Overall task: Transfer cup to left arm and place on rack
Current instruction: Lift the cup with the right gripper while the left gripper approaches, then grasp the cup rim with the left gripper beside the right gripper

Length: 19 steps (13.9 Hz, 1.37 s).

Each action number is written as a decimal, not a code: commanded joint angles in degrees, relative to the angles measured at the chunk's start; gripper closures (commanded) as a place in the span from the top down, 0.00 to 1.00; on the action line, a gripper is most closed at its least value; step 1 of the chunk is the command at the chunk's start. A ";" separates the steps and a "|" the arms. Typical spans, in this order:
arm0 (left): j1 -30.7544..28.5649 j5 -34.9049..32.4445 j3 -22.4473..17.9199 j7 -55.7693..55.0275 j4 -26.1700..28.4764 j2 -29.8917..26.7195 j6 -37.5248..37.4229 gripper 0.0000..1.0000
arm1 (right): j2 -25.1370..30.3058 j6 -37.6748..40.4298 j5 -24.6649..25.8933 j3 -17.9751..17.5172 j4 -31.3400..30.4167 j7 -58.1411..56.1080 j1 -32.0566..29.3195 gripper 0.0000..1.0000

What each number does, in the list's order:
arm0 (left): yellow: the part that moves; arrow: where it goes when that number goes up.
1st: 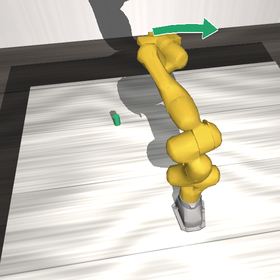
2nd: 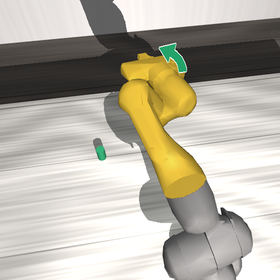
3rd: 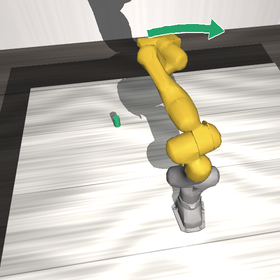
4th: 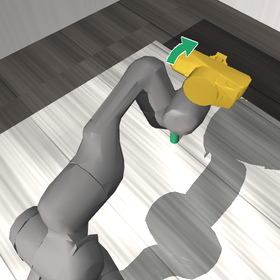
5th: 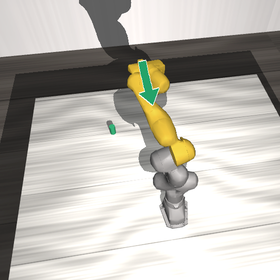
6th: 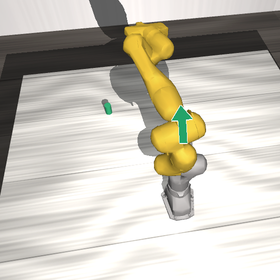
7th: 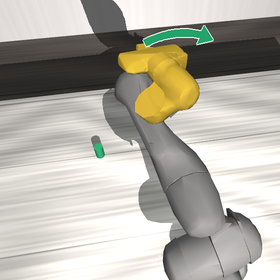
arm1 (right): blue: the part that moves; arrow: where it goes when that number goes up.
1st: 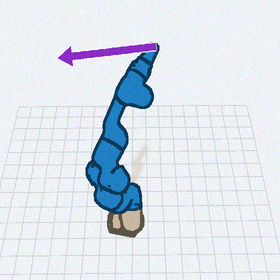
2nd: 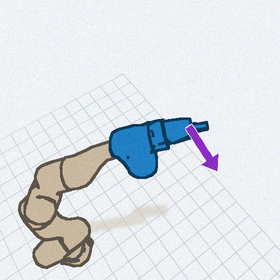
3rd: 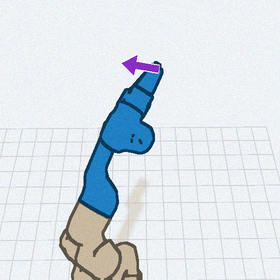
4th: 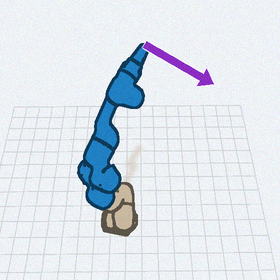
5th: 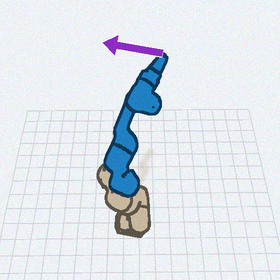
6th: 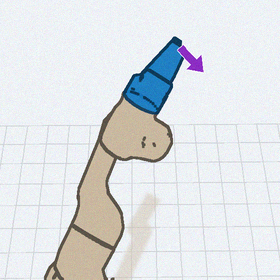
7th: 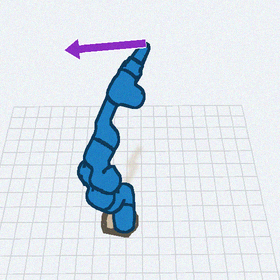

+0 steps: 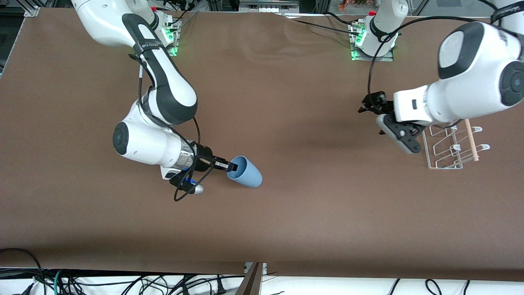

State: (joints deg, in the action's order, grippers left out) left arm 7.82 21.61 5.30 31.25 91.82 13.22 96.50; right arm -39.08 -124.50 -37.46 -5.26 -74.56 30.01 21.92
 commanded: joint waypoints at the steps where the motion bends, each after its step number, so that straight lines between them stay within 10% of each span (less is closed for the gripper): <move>1: 3.33 6.14 -0.47 9.76 -1.03 2.77 3.33 1.00 | -2.66 0.31 -1.13 -0.28 5.90 7.50 2.86 0.00; 10: 5.89 21.26 -0.47 51.33 -0.94 9.98 16.62 1.00 | -2.23 1.01 -3.15 -9.50 7.50 20.96 5.15 0.00; 19: 5.10 27.78 0.41 60.77 4.15 9.02 15.74 1.00 | -2.32 1.01 -3.15 -11.97 9.96 25.19 5.07 0.00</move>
State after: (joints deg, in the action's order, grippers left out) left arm 13.23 46.78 5.59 88.67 93.50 23.62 112.18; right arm -40.70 -124.39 -39.70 -16.31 -66.26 54.31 27.47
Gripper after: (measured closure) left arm 0.000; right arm 0.938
